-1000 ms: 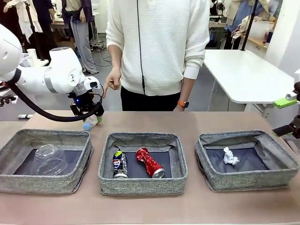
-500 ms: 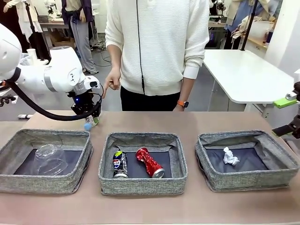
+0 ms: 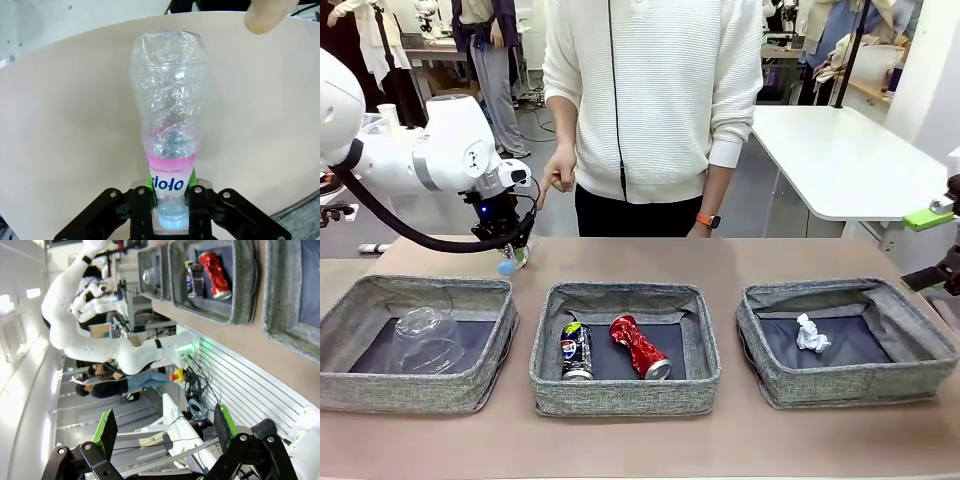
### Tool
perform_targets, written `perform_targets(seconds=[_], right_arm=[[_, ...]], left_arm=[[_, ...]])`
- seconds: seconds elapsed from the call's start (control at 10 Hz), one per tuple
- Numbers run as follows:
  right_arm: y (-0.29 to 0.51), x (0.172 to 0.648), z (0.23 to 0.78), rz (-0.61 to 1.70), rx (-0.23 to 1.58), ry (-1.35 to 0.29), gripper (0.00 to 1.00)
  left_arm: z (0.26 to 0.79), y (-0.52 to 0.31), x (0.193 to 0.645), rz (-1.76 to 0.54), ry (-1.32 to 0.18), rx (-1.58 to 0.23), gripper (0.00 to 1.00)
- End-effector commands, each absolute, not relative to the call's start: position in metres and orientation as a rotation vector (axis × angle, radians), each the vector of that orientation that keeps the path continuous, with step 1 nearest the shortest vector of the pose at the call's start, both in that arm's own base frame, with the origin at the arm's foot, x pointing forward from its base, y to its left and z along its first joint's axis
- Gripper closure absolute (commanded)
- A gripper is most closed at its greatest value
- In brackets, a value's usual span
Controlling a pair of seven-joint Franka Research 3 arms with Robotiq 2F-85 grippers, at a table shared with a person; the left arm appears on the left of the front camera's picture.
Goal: Sort the waste into the appropriate baskets.
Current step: Pick up the waste item pointed out by the person.
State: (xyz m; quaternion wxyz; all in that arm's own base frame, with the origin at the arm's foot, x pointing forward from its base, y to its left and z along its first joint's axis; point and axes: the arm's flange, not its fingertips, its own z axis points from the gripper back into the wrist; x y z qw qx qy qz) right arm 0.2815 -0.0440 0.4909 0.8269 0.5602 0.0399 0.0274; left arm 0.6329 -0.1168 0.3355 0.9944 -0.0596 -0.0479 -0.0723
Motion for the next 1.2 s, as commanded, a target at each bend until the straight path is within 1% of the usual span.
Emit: perform_targets(seconds=[0.0,0.1,0.2,0.3,0.4,0.5,0.6,0.7,0.8,0.9,1.0,1.1], right_arm=[[-0.045,0.282,0.493,0.068,1.206,0.08,0.0],[-0.045,0.282,0.493,0.068,1.206,0.08,0.0],[-0.045,0.282,0.493,0.068,1.206,0.08,0.0],[-0.045,0.282,0.493,0.068,1.206,0.08,0.0],[-0.045,0.282,0.493,0.068,1.206,0.08,0.0],[-0.045,0.282,0.493,0.068,1.206,0.08,0.0],[-0.045,0.282,0.493,0.068,1.206,0.08,0.0],[-0.045,0.282,0.493,0.068,1.206,0.08,0.0],[-0.045,0.282,0.493,0.068,1.206,0.08,0.0],[-0.045,0.282,0.493,0.068,1.206,0.08,0.0],[-0.045,0.282,0.493,0.068,1.206,0.08,0.0],[-0.045,0.282,0.493,0.068,1.206,0.08,0.0]], left_arm=[[0.349,-0.104,0.632,-0.08,-0.069,-0.076,1.0],[0.371,-0.091,0.622,-0.022,-0.059,-0.044,1.0],[0.405,-0.073,0.605,0.028,-0.018,-0.044,1.0],[0.453,-0.05,0.575,0.115,-0.029,-0.056,1.0],[0.493,-0.036,0.537,0.1,0.011,-0.122,1.0],[0.527,-0.03,0.494,0.097,0.027,-0.133,1.0],[0.554,-0.033,0.448,-0.012,0.065,-0.147,1.0],[0.576,-0.04,0.396,-0.049,0.033,-0.131,1.0],[0.587,-0.046,0.355,-0.147,0.062,-0.121,1.0],[0.59,-0.05,0.329,-0.143,0.016,-0.098,1.0],[0.585,-0.05,0.327,-0.15,0.036,-0.085,1.0],[0.602,-0.051,0.343,-0.107,0.06,-0.108,1.0]])
